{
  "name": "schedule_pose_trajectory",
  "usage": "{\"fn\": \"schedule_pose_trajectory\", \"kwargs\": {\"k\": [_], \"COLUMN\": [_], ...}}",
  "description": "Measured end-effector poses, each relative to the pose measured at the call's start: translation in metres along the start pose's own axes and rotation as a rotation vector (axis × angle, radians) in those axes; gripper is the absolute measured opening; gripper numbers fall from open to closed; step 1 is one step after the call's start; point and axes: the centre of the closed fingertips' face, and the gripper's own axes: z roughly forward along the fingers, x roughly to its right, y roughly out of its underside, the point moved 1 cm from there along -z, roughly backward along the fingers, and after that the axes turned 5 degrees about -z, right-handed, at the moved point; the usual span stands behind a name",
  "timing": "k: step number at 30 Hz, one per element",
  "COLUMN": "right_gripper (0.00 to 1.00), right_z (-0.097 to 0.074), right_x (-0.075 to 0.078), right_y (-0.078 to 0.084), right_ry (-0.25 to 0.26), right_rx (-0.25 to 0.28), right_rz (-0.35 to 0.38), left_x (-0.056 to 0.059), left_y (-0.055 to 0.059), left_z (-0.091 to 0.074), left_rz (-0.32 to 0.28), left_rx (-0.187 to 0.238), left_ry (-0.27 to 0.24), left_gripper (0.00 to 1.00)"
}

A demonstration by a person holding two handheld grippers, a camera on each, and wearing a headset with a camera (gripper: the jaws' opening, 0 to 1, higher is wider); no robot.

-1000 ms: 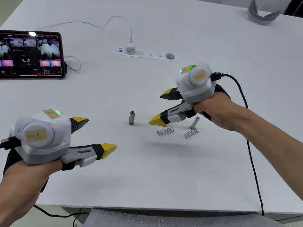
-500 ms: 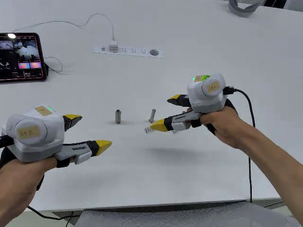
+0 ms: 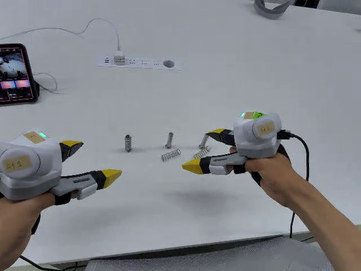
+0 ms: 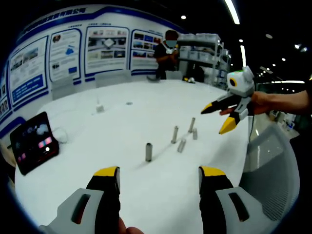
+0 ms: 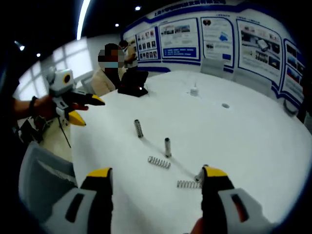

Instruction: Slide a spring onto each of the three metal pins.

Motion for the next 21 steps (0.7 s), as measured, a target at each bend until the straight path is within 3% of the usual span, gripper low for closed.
{"fn": "schedule_pose_trajectory", "kwargs": {"k": [5, 12, 21], "right_gripper": [0.78, 0.79, 0.80], "right_z": [-0.015, -0.027, -0.033], "right_x": [0.005, 0.007, 0.005], "right_y": [0.010, 0.024, 0.035], "right_ry": [0.050, 0.081, 0.100], "right_rx": [0.044, 0.057, 0.051], "right_rz": [0.079, 0.132, 0.164], "left_x": [-0.003, -0.004, -0.003], "left_y": [0.005, 0.010, 0.007], "left_z": [-0.001, -0.002, -0.003], "left_rz": [0.000, 0.022, 0.025], "left_rx": [-0.015, -0.037, -0.032], "left_ry": [-0.002, 0.007, 0.010], "left_gripper": [0.68, 0.71, 0.73]}}
